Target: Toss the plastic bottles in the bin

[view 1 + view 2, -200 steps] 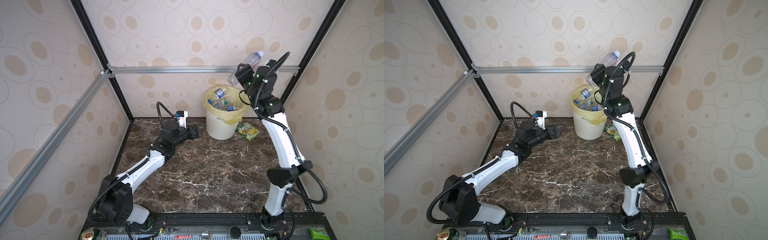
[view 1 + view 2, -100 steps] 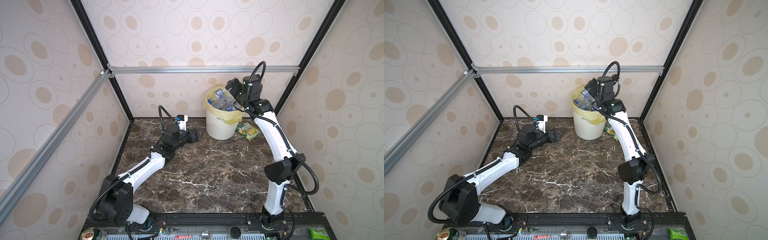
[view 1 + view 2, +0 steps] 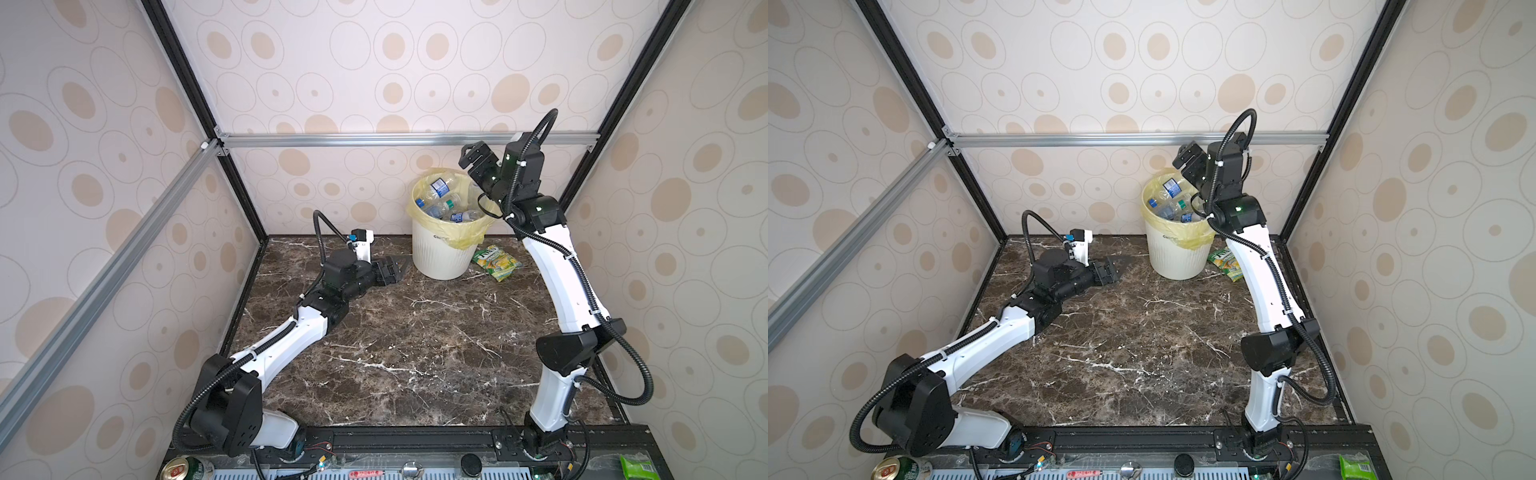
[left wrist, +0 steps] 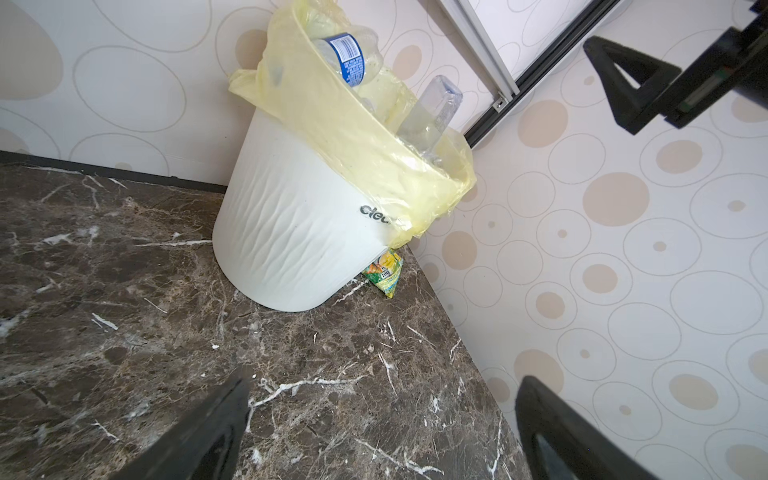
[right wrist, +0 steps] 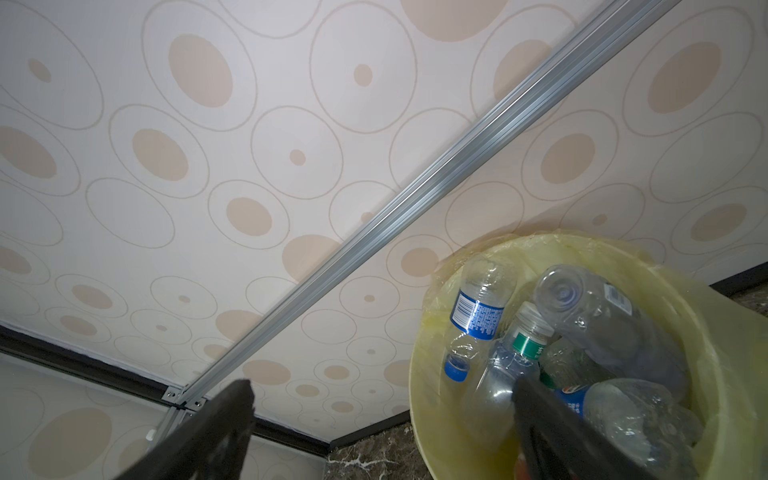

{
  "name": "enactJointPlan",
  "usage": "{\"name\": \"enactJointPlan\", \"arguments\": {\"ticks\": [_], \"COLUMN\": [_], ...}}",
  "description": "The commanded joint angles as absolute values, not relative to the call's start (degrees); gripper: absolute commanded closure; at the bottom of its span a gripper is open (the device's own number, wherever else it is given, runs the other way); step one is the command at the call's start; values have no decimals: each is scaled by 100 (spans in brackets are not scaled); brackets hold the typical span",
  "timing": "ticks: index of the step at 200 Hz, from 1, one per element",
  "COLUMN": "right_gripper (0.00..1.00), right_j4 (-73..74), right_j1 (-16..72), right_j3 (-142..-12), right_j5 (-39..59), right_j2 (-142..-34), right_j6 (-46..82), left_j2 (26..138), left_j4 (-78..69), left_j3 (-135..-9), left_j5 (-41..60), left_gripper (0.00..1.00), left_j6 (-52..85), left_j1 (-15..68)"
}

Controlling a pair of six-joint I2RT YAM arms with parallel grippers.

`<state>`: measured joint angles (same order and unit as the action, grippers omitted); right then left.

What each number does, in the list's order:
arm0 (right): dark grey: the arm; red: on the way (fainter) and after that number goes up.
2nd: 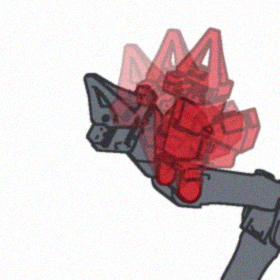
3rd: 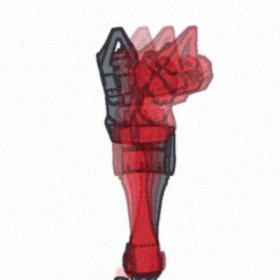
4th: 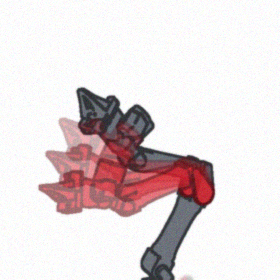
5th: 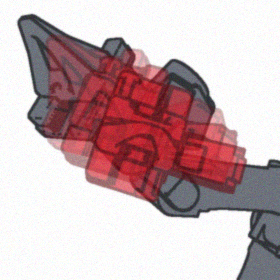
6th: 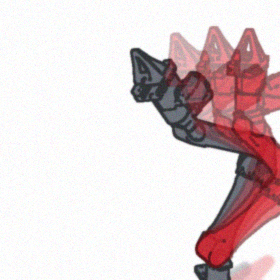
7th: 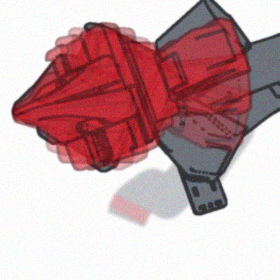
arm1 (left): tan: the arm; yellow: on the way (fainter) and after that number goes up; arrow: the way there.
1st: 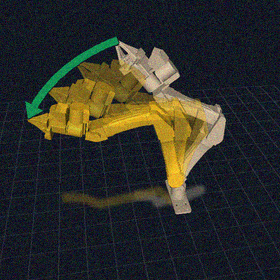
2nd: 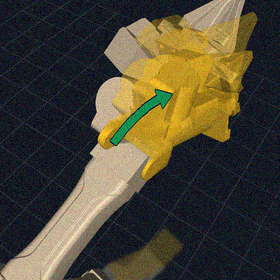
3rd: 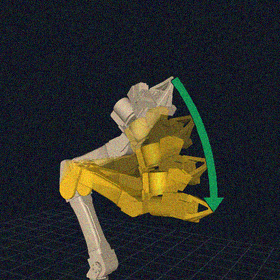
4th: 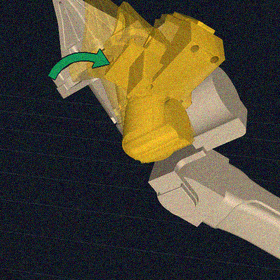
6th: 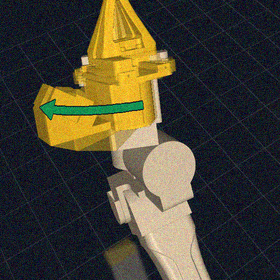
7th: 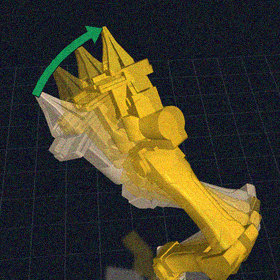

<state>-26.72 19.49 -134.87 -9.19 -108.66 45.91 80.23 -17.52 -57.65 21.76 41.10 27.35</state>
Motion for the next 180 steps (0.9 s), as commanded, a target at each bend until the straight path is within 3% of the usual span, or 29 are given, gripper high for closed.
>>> {"name": "enactJointPlan", "arguments": {"ticks": [1, 59, 95, 137, 180], "right_gripper": [0, 0, 0, 0, 0], "right_j4": [-2800, -3150, -3695, -3378, -2859], "right_j1": [1943, 1931, 1884, 1696, 1248], "right_j3": [-13361, -13211, -12733, -10796, -8644], "right_j5": [-771, -588, -782, -1439, -2440], "right_j2": [-10689, -10359, -10102, -9190, -8346], "right_j6": [4383, 3797, 3155, 2657, 2332], "left_j2": [7879, 7783, 7691, 7285, 6900], "left_j4": [-1731, -1437, -470, -17, -233], "left_j3": [-5801, -5865, -6358, -6354, -5570], "left_j5": [2133, 2035, 1205, -347, -1538], "left_gripper": [1, 1, 1, 1, 1], "left_j6": [3994, 3751, 2801, 1769, 1544], "left_j1": [2685, 2688, 2646, 2499, 1608]}}
